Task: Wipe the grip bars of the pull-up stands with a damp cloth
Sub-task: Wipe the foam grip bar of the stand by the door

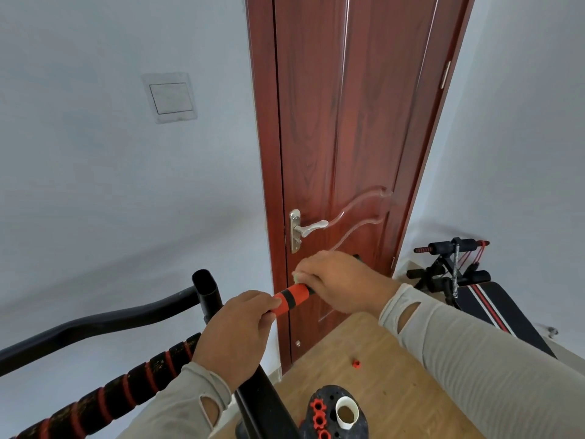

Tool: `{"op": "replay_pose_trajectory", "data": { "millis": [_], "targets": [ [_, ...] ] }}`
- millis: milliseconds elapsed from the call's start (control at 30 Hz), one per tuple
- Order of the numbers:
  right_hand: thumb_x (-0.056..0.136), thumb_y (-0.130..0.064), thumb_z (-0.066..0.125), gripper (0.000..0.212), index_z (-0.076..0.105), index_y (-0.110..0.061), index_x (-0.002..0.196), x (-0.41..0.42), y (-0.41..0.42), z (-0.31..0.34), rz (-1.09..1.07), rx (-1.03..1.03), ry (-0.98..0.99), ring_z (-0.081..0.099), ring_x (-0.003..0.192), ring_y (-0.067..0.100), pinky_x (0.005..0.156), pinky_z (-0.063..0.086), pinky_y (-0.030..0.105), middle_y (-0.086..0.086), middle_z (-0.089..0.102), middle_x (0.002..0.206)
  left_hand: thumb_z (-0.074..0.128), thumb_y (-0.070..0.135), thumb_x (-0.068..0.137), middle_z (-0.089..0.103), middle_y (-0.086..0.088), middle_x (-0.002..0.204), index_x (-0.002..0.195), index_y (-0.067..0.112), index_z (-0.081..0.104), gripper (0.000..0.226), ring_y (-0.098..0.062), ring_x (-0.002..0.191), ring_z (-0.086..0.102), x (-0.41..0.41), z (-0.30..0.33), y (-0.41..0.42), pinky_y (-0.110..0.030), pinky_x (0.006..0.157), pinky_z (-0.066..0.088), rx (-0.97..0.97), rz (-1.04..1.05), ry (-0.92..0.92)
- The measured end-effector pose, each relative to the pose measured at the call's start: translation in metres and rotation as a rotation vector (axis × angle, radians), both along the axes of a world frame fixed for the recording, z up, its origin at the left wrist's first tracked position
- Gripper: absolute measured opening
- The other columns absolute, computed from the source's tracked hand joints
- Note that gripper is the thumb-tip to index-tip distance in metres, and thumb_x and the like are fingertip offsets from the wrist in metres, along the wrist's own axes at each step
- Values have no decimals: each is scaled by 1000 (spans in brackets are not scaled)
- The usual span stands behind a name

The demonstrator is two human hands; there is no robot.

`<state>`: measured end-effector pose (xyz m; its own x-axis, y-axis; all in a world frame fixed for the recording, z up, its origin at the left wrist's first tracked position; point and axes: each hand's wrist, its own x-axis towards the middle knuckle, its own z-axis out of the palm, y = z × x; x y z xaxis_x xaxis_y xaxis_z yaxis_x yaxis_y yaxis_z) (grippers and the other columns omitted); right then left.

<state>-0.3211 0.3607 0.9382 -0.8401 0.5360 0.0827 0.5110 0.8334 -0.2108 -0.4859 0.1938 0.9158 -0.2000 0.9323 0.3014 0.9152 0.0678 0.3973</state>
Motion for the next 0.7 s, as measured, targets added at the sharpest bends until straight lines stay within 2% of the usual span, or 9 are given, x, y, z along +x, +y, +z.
{"op": "replay_pose_trajectory", "data": {
  "millis": [100, 233, 300, 367, 433, 500, 600, 700],
  "targets": [
    [106, -31, 51, 14, 63, -35, 99, 30, 28, 11, -49, 174, -100, 59, 89, 10, 90, 52, 36, -16, 65, 91, 52, 31, 103, 57, 23, 107, 120, 33, 64, 21, -3, 90, 52, 0, 1, -1, -14, 90, 45, -5, -12, 8],
    [96, -28, 58, 17, 54, -31, 80, 52, 63, 22, -357, 295, -231, 54, 79, 15, 83, 50, 35, -12, 55, 75, 52, 30, 103, 61, 19, 111, 120, 32, 63, 21, -3, 92, 53, -1, 0, -1, -16, 94, 46, 4, -9, 4],
    [100, -32, 44, 30, 42, -31, 69, 57, 68, 22, -409, 252, -69, 53, 72, 17, 80, 52, 39, -9, 55, 71, 51, 31, 103, 61, 20, 110, 121, 32, 62, 21, -3, 91, 53, -1, -1, 0, -11, 88, 42, -2, 0, 8],
    [103, -37, 33, 36, 46, -36, 69, 56, 55, 22, -368, 227, 141, 56, 75, 14, 81, 53, 41, -10, 60, 74, 51, 32, 103, 60, 20, 110, 121, 32, 62, 21, -4, 91, 53, 0, -1, 1, -10, 85, 39, -7, 3, 14],
    [107, -38, 35, 35, 62, -35, 85, 48, 35, 11, -272, 156, 163, 61, 91, 14, 89, 51, 39, -11, 68, 91, 51, 31, 103, 61, 19, 112, 122, 32, 62, 22, -4, 93, 54, -1, -1, 1, -11, 89, 40, -6, 2, 9],
    [107, -42, 35, 33, 64, -30, 96, 35, 15, -3, -171, 120, 50, 61, 106, 15, 99, 49, 39, -8, 70, 103, 52, 31, 103, 62, 19, 112, 123, 32, 62, 23, -5, 94, 56, -2, -1, 1, -14, 92, 43, -14, 4, 1],
    [101, -53, 30, 49, 67, -22, 111, 36, 13, -7, -78, 96, -31, 57, 125, 19, 112, 40, 37, 0, 69, 123, 52, 31, 103, 59, 20, 109, 124, 32, 62, 23, -5, 93, 55, -3, -1, 1, -15, 93, 44, -31, -2, -10],
    [102, -45, 34, 52, 63, -23, 140, 51, 25, 0, -40, -32, 8, 37, 148, 11, 124, 26, 32, -2, 50, 156, 53, 30, 102, 60, 20, 110, 124, 32, 62, 24, -5, 92, 53, -4, -1, 1, -14, 90, 43, -28, -2, -9]
  ]
}}
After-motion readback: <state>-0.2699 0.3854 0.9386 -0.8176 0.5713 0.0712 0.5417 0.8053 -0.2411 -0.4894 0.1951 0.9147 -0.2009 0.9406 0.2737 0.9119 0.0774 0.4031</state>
